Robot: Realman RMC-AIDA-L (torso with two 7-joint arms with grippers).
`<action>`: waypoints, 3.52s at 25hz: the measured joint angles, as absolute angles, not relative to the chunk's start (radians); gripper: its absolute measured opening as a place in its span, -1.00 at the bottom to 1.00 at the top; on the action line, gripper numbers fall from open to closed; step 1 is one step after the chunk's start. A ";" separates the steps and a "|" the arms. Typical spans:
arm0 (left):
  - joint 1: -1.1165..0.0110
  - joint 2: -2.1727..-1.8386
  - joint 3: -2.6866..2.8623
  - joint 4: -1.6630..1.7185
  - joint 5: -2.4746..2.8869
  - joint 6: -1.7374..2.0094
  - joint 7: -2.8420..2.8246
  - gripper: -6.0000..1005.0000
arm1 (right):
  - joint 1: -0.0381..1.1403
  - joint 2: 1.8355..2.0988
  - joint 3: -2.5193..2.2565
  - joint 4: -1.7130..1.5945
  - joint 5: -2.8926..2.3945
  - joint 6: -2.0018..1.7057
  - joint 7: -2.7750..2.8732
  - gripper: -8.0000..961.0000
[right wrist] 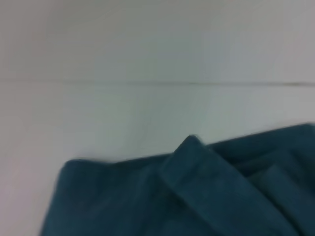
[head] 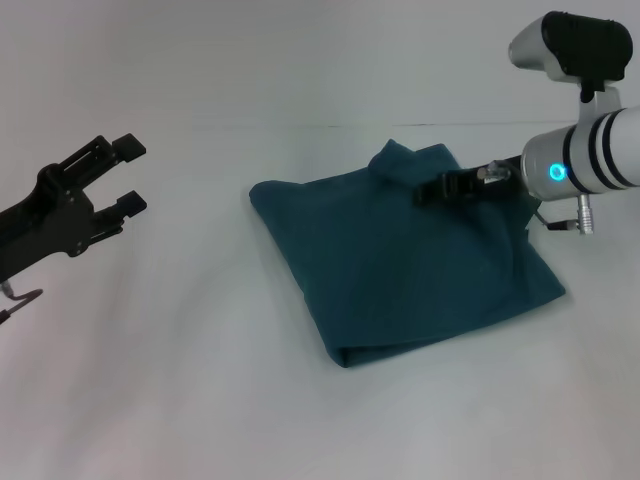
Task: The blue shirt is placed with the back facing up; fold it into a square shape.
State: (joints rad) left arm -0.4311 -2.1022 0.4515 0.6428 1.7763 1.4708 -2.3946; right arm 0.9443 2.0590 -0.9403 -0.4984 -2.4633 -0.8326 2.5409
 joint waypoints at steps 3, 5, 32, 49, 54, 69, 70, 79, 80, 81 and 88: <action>-0.431 -2.103 0.452 0.643 1.776 1.471 -2.395 0.73 | 0.928 2.064 -0.948 -0.523 -2.502 -0.742 2.601 0.13; -0.431 -2.103 0.451 0.643 1.776 1.471 -2.395 0.73 | 0.912 2.053 -0.944 -0.550 -2.517 -0.703 2.641 0.13; -0.480 -2.137 0.634 0.706 2.100 1.565 -2.613 0.69 | 0.785 1.836 -0.661 -0.781 -2.317 -1.512 2.619 0.23; -0.615 -2.170 0.821 0.463 2.039 1.274 -2.600 0.67 | 0.774 1.839 -0.656 -0.776 -2.316 -1.519 2.611 0.24; -0.648 -2.169 0.828 0.401 2.023 1.226 -2.585 0.66 | 0.773 1.837 -0.645 -0.767 -2.315 -1.515 2.609 0.25; -0.646 -2.173 0.814 0.337 1.965 1.182 -2.527 0.64 | 0.765 1.836 -0.602 -0.765 -2.313 -1.517 2.599 0.27; -0.645 -2.173 0.815 0.337 1.963 1.182 -2.526 0.57 | 0.764 1.836 -0.600 -0.765 -2.313 -1.516 2.598 0.27; -0.638 -2.172 0.817 0.335 1.961 1.187 -2.514 -0.13 | 0.764 1.836 -0.595 -0.765 -2.313 -1.516 2.597 0.28; -0.637 -2.172 0.817 0.334 1.961 1.188 -2.513 -0.21 | 0.764 1.836 -0.595 -0.765 -2.313 -1.516 2.597 0.28; -0.636 -2.172 0.817 0.334 1.961 1.188 -2.512 -0.26 | 0.765 1.836 -0.595 -0.765 -2.313 -1.515 2.597 0.28; -0.624 -2.172 0.816 0.334 1.960 1.193 -2.488 -0.58 | 0.769 1.836 -0.595 -0.764 -2.313 -1.514 2.597 0.29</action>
State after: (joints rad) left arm -0.6242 -2.1717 0.8163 0.3344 1.9605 1.1927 -2.4875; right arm 0.7694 1.8361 -0.5952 -0.7639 -2.3125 -1.5141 2.5970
